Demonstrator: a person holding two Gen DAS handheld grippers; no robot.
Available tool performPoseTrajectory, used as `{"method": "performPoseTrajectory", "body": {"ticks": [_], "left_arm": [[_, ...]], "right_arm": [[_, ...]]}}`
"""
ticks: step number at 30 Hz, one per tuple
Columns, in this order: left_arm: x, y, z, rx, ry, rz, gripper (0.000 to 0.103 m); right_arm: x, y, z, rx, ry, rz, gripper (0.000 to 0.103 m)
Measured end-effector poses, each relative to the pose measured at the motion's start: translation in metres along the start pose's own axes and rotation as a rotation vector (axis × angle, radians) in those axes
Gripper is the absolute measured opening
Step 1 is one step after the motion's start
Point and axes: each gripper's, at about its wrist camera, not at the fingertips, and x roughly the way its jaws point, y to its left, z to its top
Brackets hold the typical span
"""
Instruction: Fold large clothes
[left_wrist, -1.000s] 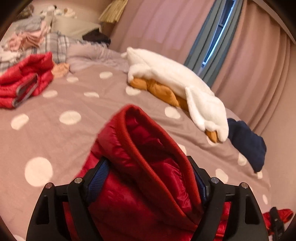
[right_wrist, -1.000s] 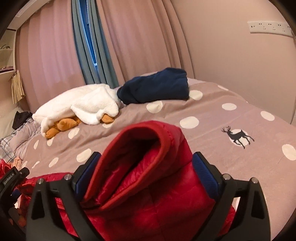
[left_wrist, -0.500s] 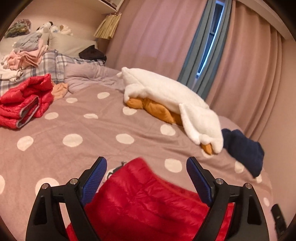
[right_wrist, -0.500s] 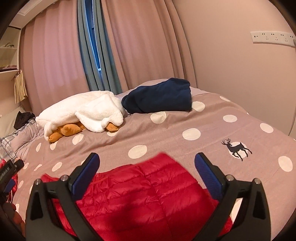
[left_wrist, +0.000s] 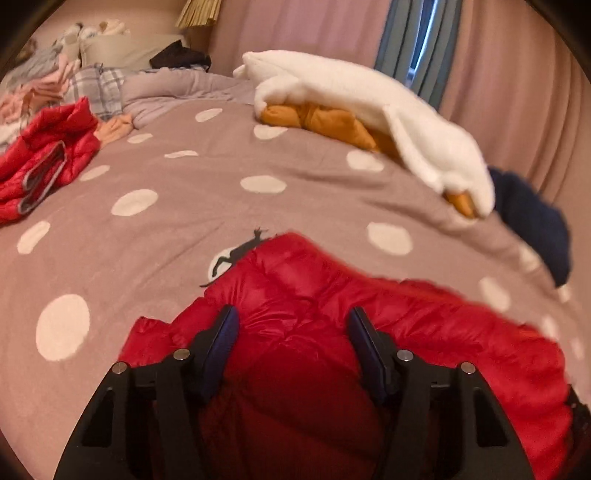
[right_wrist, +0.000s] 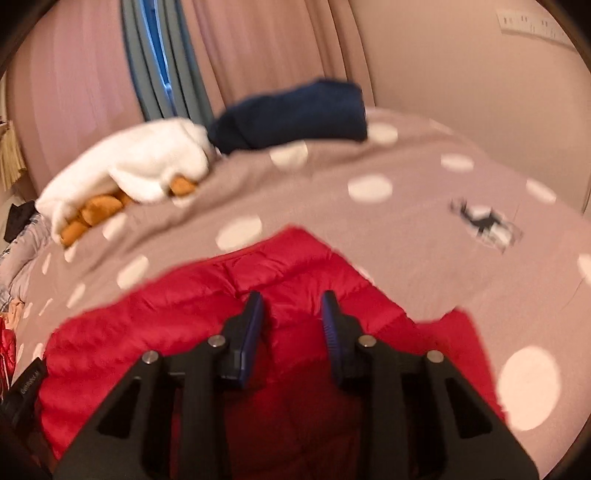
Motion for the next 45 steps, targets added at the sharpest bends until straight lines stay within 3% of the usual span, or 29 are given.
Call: {"method": "performPoseTrajectory", "body": {"ticks": [4, 8, 35, 38, 43, 45], "left_arm": [[0.008, -0.006, -0.006, 0.031, 0.002, 0.025, 0.062], [0.011, 0.003, -0.006, 0.003, 0.018, -0.01, 0.062], [0.015, 0.0, -0.007, 0.008, 0.044, -0.009, 0.062], [0.005, 0.005, -0.005, 0.006, 0.057, -0.05, 0.062], [-0.034, 0.025, -0.009, 0.024, 0.041, -0.142, 0.07], [-0.056, 0.038, -0.011, -0.014, 0.024, -0.153, 0.073]], "right_arm": [[0.012, 0.011, -0.009, -0.054, -0.002, -0.064, 0.031], [0.017, 0.003, -0.01, -0.02, 0.018, -0.038, 0.031], [0.02, 0.008, -0.007, -0.037, 0.041, -0.049, 0.035], [0.015, 0.009, -0.004, -0.046, 0.067, -0.04, 0.039], [-0.028, 0.016, -0.007, -0.089, 0.027, -0.032, 0.069], [-0.051, 0.018, -0.014, -0.096, 0.004, 0.006, 0.07]]}}
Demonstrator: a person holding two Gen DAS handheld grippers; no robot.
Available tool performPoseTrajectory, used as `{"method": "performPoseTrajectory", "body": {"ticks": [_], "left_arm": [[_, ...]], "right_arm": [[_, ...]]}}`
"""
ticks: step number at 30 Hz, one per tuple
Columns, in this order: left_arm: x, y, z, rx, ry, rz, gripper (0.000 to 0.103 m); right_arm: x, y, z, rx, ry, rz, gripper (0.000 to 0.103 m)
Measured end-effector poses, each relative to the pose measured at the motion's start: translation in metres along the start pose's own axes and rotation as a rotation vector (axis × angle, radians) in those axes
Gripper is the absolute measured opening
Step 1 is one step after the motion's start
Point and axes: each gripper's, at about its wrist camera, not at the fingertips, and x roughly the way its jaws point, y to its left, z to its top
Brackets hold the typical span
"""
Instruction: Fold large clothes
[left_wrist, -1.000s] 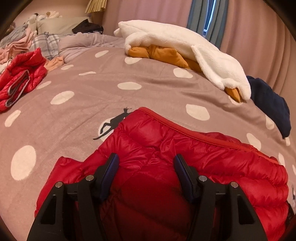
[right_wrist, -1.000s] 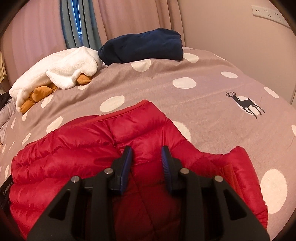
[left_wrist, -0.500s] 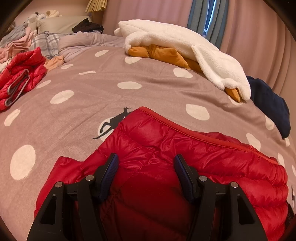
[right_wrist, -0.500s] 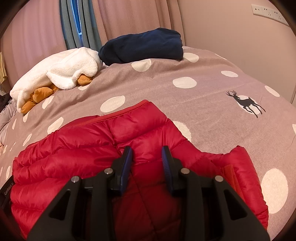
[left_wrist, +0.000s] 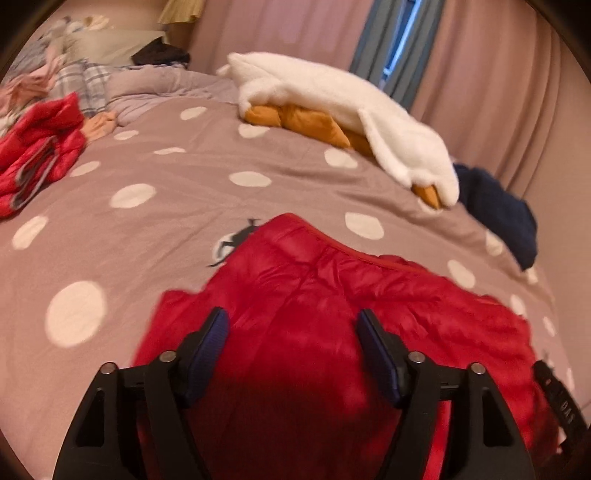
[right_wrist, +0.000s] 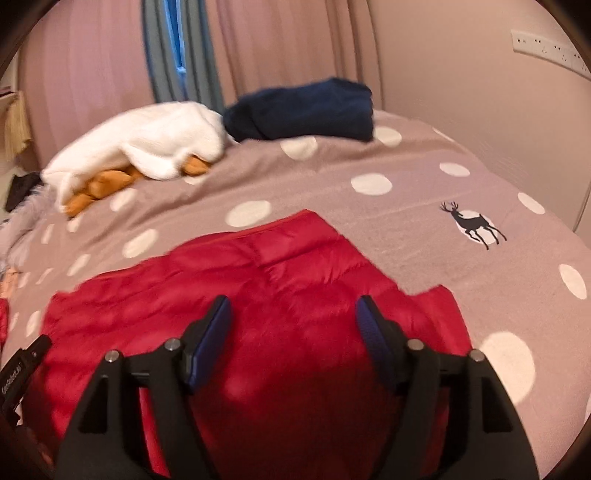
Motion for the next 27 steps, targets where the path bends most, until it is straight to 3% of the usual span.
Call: {"method": "performPoseTrajectory", "body": {"ticks": [3, 6, 8, 9, 12, 13, 15, 18, 23, 27], "left_arm": [[-0.03, 0.014, -0.002, -0.038, -0.031, 0.04, 0.081], [-0.057, 0.03, -0.006, -0.027, -0.067, 0.075, 0.089], [-0.067, 0.045, -0.013, -0.022, -0.024, 0.167, 0.091], [-0.068, 0.053, -0.016, -0.043, 0.0, 0.169, 0.091], [-0.065, 0.09, -0.038, -0.24, 0.123, 0.003, 0.091], [-0.061, 0.099, -0.046, -0.305, 0.172, -0.035, 0.091], [-0.051, 0.107, -0.063, -0.381, 0.258, -0.083, 0.091], [-0.057, 0.096, -0.073, -0.335, 0.208, -0.105, 0.091], [-0.037, 0.066, -0.08, -0.352, 0.249, -0.258, 0.091], [-0.019, 0.05, -0.071, -0.384, 0.243, -0.252, 0.088]], "right_arm": [[-0.025, 0.001, -0.009, -0.008, -0.01, 0.049, 0.07], [-0.05, -0.004, -0.019, -0.015, -0.027, 0.034, 0.07], [-0.064, -0.012, -0.027, 0.006, -0.041, 0.039, 0.07], [-0.069, -0.016, -0.03, 0.021, -0.041, 0.043, 0.07], [-0.079, -0.026, -0.04, 0.061, -0.02, 0.075, 0.062], [-0.08, -0.027, -0.045, 0.061, -0.007, 0.091, 0.052], [-0.08, -0.026, -0.054, 0.041, 0.022, 0.094, 0.043], [-0.079, -0.025, -0.067, 0.014, 0.042, 0.05, 0.037], [-0.068, -0.033, -0.084, 0.041, 0.084, 0.023, 0.035], [-0.054, -0.031, -0.091, 0.007, 0.103, -0.006, 0.034]]}}
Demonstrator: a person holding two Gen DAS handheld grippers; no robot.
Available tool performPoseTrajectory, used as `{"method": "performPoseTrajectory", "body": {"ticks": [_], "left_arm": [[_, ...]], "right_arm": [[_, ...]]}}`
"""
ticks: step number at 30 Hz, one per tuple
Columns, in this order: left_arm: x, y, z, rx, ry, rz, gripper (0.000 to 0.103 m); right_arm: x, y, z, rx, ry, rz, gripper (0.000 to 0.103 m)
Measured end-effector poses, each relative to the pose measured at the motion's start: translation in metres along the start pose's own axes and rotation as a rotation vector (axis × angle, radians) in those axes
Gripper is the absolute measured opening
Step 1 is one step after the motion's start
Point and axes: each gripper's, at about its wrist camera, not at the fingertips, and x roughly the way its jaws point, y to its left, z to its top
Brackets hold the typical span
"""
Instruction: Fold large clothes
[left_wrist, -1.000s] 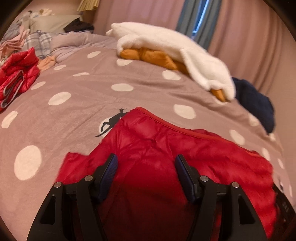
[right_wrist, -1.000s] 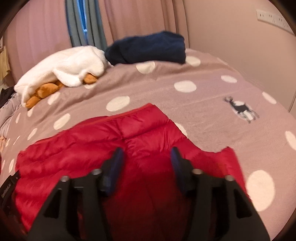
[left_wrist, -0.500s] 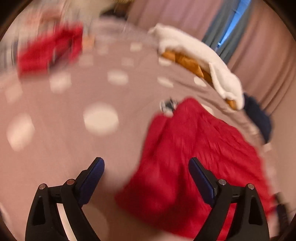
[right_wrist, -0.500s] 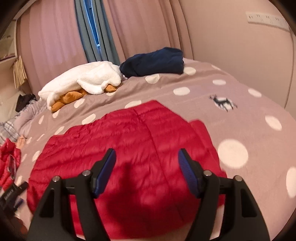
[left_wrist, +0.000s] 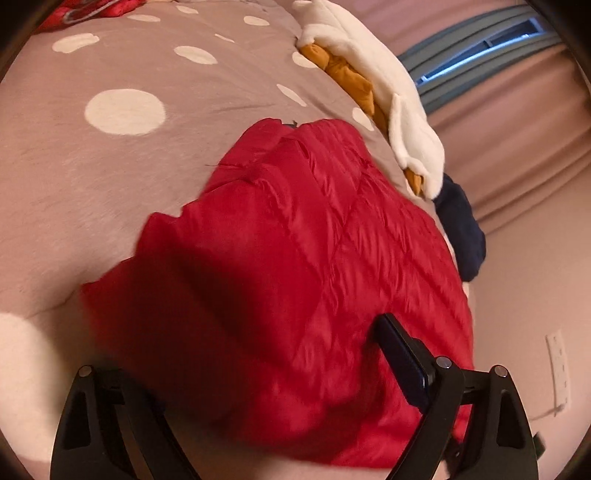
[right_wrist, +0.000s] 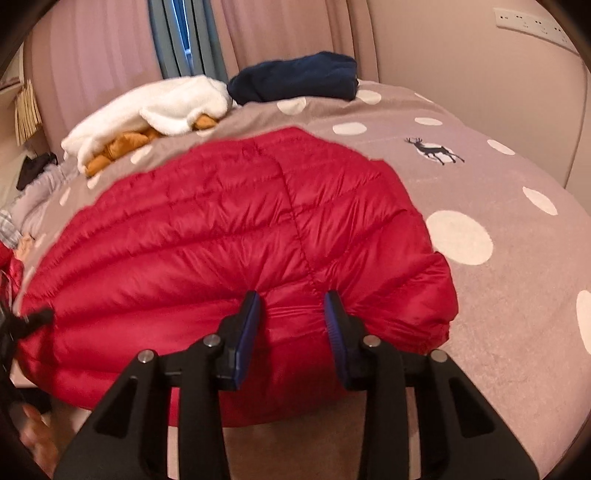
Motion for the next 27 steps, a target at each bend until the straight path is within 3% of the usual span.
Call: {"method": "performPoseTrajectory", "body": {"ticks": [3, 5, 9, 14, 18, 23, 27], "left_arm": [[0.002, -0.011, 0.003, -0.009, -0.04, 0.045, 0.068], [-0.001, -0.035, 0.001, 0.081, -0.113, 0.115, 0.052], [-0.015, -0.082, -0.014, 0.309, -0.274, 0.208, 0.047], [-0.027, -0.119, -0.026, 0.46, -0.335, 0.153, 0.047], [-0.046, -0.138, -0.034, 0.53, -0.361, 0.045, 0.047], [-0.054, -0.162, -0.048, 0.617, -0.372, -0.042, 0.047], [-0.052, -0.179, -0.066, 0.68, -0.336, -0.099, 0.047]], "right_arm": [[0.008, 0.004, -0.002, -0.017, 0.013, -0.022, 0.034], [0.01, 0.005, 0.0, -0.032, 0.026, -0.034, 0.034], [0.015, 0.003, 0.003, -0.035, 0.043, -0.032, 0.034], [0.019, 0.0, 0.004, -0.013, 0.053, -0.016, 0.034], [0.021, 0.001, 0.005, -0.014, 0.056, -0.015, 0.035], [0.023, -0.006, 0.008, 0.005, 0.072, 0.022, 0.035], [0.024, -0.007, 0.01, -0.012, 0.08, 0.04, 0.034]]}}
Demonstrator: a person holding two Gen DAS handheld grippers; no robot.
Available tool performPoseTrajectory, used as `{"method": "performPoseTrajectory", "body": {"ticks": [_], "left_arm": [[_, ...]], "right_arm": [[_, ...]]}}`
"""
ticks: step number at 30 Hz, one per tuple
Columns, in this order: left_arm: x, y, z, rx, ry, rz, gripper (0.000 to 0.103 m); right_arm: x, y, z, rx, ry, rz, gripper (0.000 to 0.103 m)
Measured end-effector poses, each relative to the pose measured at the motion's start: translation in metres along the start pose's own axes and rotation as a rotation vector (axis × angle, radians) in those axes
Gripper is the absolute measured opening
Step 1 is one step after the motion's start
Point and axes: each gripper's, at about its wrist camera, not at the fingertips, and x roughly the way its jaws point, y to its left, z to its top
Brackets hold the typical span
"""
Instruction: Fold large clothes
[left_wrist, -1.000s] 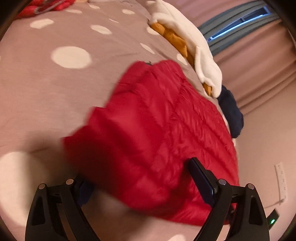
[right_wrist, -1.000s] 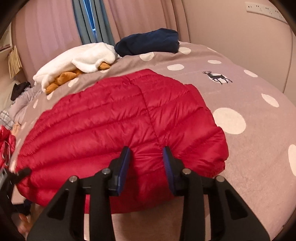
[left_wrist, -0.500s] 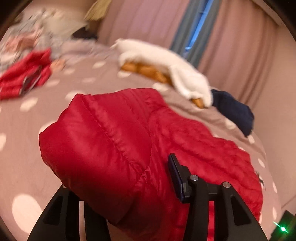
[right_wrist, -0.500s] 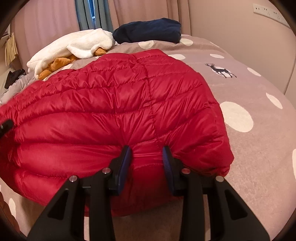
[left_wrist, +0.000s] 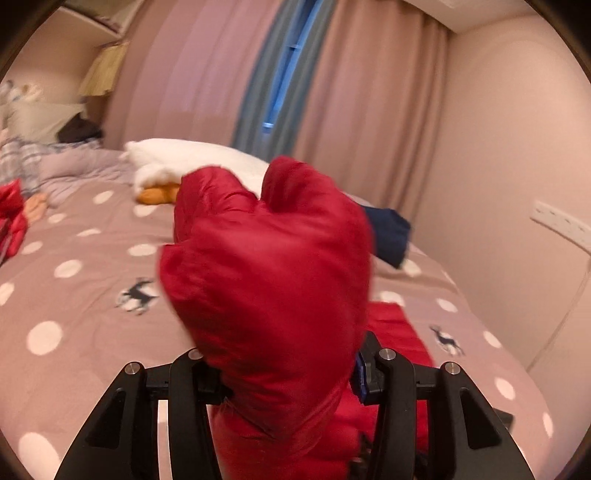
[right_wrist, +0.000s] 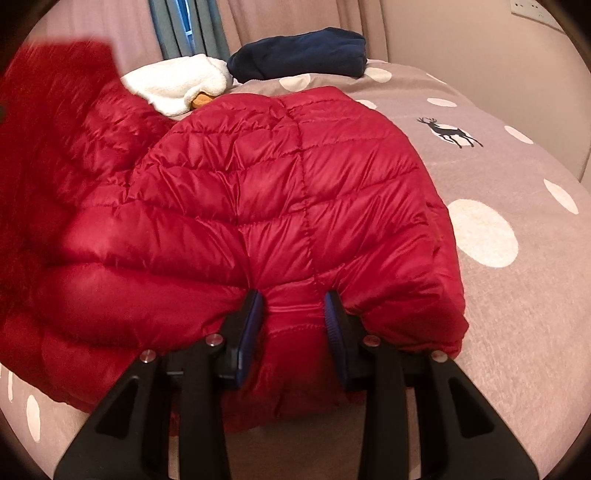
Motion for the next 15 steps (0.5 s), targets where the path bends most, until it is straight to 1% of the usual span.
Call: {"method": "performPoseTrajectory", "body": {"ticks": [2, 4, 5, 7, 8, 9, 10, 12, 13, 14, 15], "left_arm": [[0.004, -0.014, -0.003, 0.031, 0.017, -0.043, 0.047], [0.008, -0.023, -0.005, 0.071, 0.023, -0.054, 0.047], [0.012, -0.026, -0.007, 0.083, 0.032, -0.047, 0.047], [0.02, -0.021, -0.007, 0.036, 0.065, -0.041, 0.047], [0.022, -0.017, -0.007, 0.002, 0.079, -0.049, 0.047], [0.024, -0.017, -0.007, -0.01, 0.085, -0.051, 0.047], [0.024, -0.02, -0.006, -0.002, 0.082, -0.042, 0.047], [0.024, -0.031, -0.009, 0.056, 0.064, 0.0, 0.047], [0.025, -0.037, -0.011, 0.078, 0.068, 0.013, 0.048], [0.028, -0.042, -0.013, 0.091, 0.082, 0.013, 0.048], [0.029, -0.046, -0.015, 0.09, 0.092, 0.009, 0.047]], "right_arm": [[-0.003, -0.006, 0.001, 0.01, -0.004, 0.034, 0.033], [-0.011, -0.023, 0.003, 0.07, -0.012, 0.081, 0.029], [-0.015, -0.032, 0.003, 0.101, -0.018, 0.093, 0.026], [-0.027, -0.05, 0.006, 0.153, -0.031, 0.098, 0.02], [-0.031, -0.054, 0.007, 0.156, -0.038, 0.09, 0.02], [-0.038, -0.06, 0.01, 0.151, -0.055, 0.06, 0.02], [-0.045, -0.062, 0.011, 0.144, -0.076, 0.024, 0.02], [-0.058, -0.066, 0.013, 0.13, -0.127, -0.08, 0.023], [-0.065, -0.069, 0.014, 0.133, -0.155, -0.14, 0.027], [-0.071, -0.074, 0.015, 0.143, -0.172, -0.169, 0.027], [-0.074, -0.08, 0.017, 0.155, -0.179, -0.171, 0.027]]}}
